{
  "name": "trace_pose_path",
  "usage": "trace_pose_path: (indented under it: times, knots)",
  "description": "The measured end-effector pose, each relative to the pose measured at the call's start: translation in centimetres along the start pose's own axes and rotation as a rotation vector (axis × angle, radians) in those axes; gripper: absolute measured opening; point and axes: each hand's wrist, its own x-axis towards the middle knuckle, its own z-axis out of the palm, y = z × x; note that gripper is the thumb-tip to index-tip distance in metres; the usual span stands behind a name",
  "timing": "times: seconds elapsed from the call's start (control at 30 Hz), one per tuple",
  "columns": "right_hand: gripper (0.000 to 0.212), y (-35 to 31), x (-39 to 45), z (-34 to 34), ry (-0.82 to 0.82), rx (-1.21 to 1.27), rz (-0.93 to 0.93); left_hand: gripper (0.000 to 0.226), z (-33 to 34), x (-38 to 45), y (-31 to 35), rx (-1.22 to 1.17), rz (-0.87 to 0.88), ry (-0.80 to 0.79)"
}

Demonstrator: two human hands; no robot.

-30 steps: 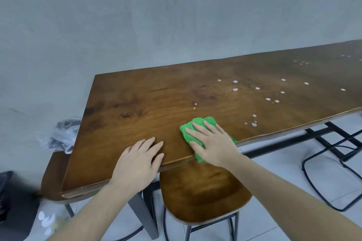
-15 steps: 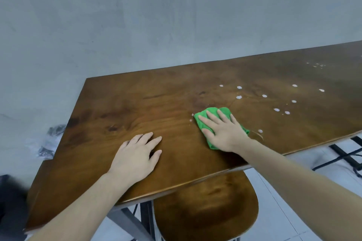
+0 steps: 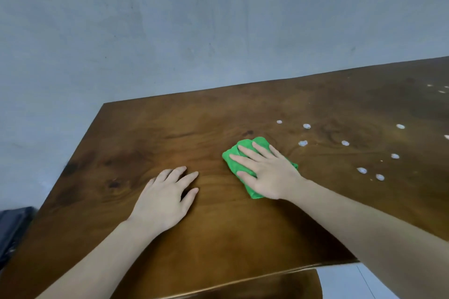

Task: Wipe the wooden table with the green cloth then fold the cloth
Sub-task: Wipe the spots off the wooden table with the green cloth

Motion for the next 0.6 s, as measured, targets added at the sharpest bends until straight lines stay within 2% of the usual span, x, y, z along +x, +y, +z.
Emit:
trace_pose_path:
  times: [0.17,0.3,0.4,0.6]
  knots:
    - [0.055,6.9,-1.1,-0.8,0.036,0.034,0.302,0.052,-0.1,0.7,-0.2,0.019,0.029,0.017]
    - [0.057,7.1,-0.7,-0.8,0.034,0.055,0.483,0.05,0.0,0.8,-0.8,0.003,0.06,0.027]
    - [0.059,2.9,-0.2,-0.2,0.026,0.038,0.439,0.049,0.0,0.8,-1.3,0.005,0.091,0.046]
    - [0.059,-7.2,-2.7,1.5,0.02,-0.012,0.156,0.05,0.2,0.3,-2.2,-0.028,0.125,0.03]
